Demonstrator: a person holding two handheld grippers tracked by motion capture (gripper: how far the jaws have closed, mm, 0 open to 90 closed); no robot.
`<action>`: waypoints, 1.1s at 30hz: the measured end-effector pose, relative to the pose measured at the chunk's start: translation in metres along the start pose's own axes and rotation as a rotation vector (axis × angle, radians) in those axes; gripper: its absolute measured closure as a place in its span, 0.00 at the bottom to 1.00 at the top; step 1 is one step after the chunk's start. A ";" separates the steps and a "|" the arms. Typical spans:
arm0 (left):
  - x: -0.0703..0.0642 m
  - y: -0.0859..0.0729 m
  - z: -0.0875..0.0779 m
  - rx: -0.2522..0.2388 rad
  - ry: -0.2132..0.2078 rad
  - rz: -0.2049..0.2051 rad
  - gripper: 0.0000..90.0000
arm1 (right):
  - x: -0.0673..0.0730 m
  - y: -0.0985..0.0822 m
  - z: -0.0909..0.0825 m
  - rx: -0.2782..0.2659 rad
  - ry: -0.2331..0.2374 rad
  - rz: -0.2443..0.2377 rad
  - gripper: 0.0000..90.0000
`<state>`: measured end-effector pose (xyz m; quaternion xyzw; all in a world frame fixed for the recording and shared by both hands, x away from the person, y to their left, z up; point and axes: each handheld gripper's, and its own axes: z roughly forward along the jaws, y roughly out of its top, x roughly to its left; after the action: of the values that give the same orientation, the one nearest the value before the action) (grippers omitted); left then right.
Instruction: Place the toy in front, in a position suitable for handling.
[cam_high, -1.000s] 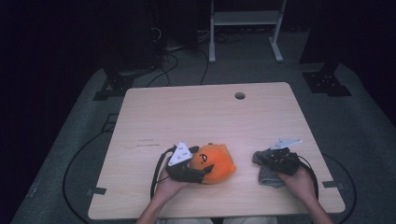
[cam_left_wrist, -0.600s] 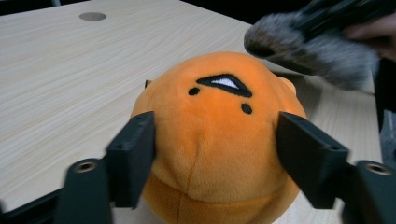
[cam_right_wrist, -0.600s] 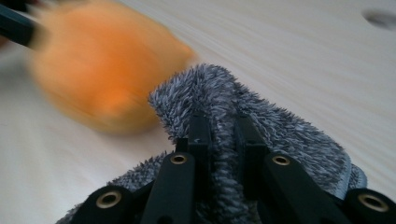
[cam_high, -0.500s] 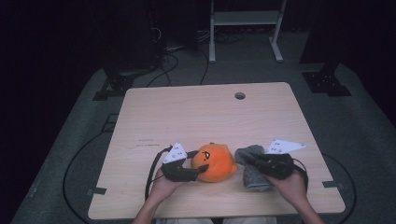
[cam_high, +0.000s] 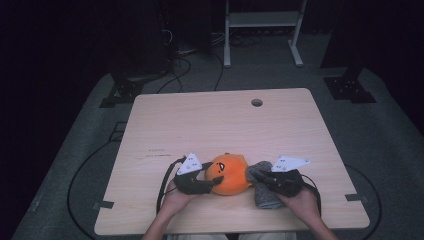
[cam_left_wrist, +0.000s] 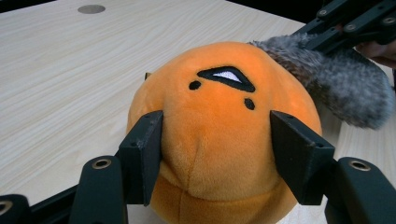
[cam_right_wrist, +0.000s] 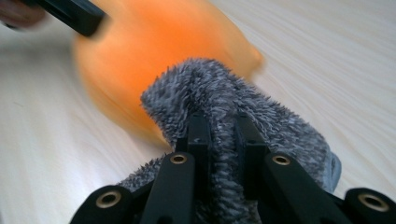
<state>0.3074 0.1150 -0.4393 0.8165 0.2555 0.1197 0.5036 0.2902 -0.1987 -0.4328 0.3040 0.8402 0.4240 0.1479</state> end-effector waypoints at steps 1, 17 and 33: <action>0.000 0.000 0.000 0.001 0.001 -0.001 0.41 | -0.003 -0.003 -0.001 0.017 -0.020 0.011 0.88; 0.011 0.000 0.006 -0.022 0.019 -0.079 0.40 | 0.004 0.003 0.001 -0.015 -0.017 -0.041 0.88; 0.009 -0.002 -0.006 0.081 -0.101 0.000 0.40 | 0.003 0.010 -0.001 -0.063 0.047 -0.015 0.88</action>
<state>0.3123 0.1248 -0.4387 0.8414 0.2345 0.0681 0.4822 0.2910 -0.1923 -0.4246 0.2829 0.8320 0.4561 0.1406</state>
